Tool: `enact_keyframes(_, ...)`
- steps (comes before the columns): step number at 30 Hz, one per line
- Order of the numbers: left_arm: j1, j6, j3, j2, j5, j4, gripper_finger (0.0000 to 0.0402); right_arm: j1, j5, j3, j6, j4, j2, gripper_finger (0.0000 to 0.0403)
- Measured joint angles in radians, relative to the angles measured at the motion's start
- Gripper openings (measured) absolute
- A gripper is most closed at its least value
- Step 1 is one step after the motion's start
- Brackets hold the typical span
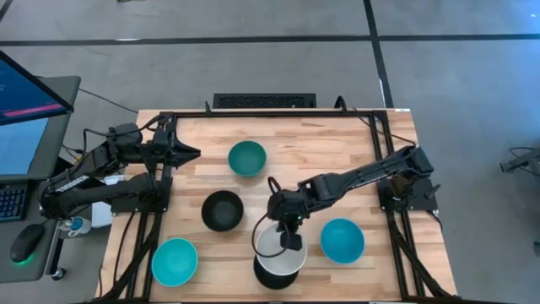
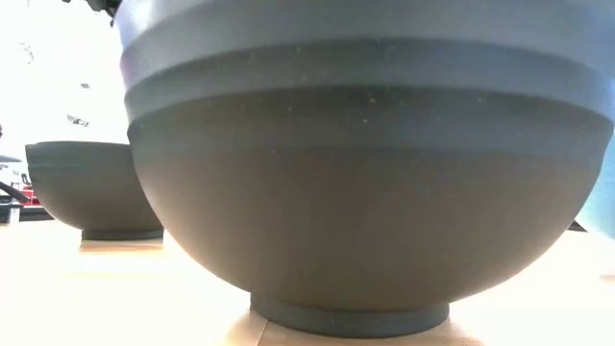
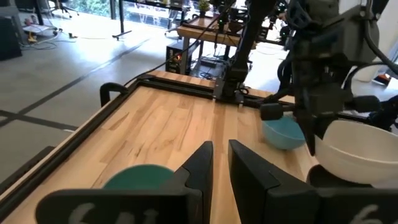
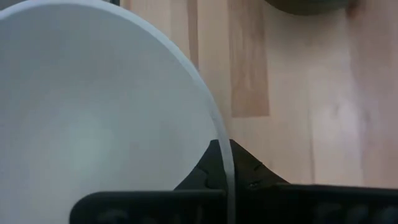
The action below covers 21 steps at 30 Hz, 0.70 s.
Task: Nest bowls inside each other
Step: Stack the white bowl on top of the bottom black bowl
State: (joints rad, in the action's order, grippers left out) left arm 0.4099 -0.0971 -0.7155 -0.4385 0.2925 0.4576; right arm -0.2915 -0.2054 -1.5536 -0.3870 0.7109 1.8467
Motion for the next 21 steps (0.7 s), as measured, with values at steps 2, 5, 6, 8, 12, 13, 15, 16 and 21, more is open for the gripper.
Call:
enact_keyframes(2, 0.000, -0.002, 0.000, 0.000, 0.011, 0.000, 0.0041, -0.013, 0.000, 0.000, -0.027, -0.024, 0.016, 0.0005)
enact_keyframes(5, 0.000, 0.003, 0.000, 0.000, 0.040, 0.001, 0.0041, -0.033, 0.004, 0.000, -0.061, -0.046, 0.047, 0.0005)
enact_keyframes(6, 0.000, 0.004, 0.000, 0.000, 0.047, 0.001, 0.0041, -0.038, 0.015, 0.000, -0.079, -0.051, 0.058, 0.0005)
enact_keyframes(8, 0.000, 0.004, 0.000, 0.000, 0.064, 0.001, 0.0041, -0.046, 0.032, 0.001, -0.121, -0.053, 0.074, 0.0005)
enact_keyframes(12, 0.000, 0.010, 0.000, 0.000, 0.094, 0.001, 0.0041, -0.058, 0.062, 0.001, -0.163, -0.087, 0.092, 0.0005)
enact_keyframes(13, 0.000, 0.013, 0.000, 0.000, 0.095, 0.001, 0.0041, -0.061, 0.073, 0.001, -0.171, -0.100, 0.093, 0.0005)
enact_keyframes(15, 0.000, 0.017, 0.000, 0.000, 0.095, 0.001, 0.0041, -0.063, 0.082, 0.001, -0.196, -0.119, 0.092, 0.0005)
enact_keyframes(16, 0.000, 0.018, 0.000, 0.000, 0.095, 0.001, 0.0041, -0.063, 0.084, 0.001, -0.209, -0.121, 0.092, 0.0005)
enact_keyframes(21, 0.000, 0.022, 0.000, 0.000, 0.096, 0.001, 0.0041, -0.067, 0.104, 0.001, -0.235, -0.118, 0.092, 0.0005)
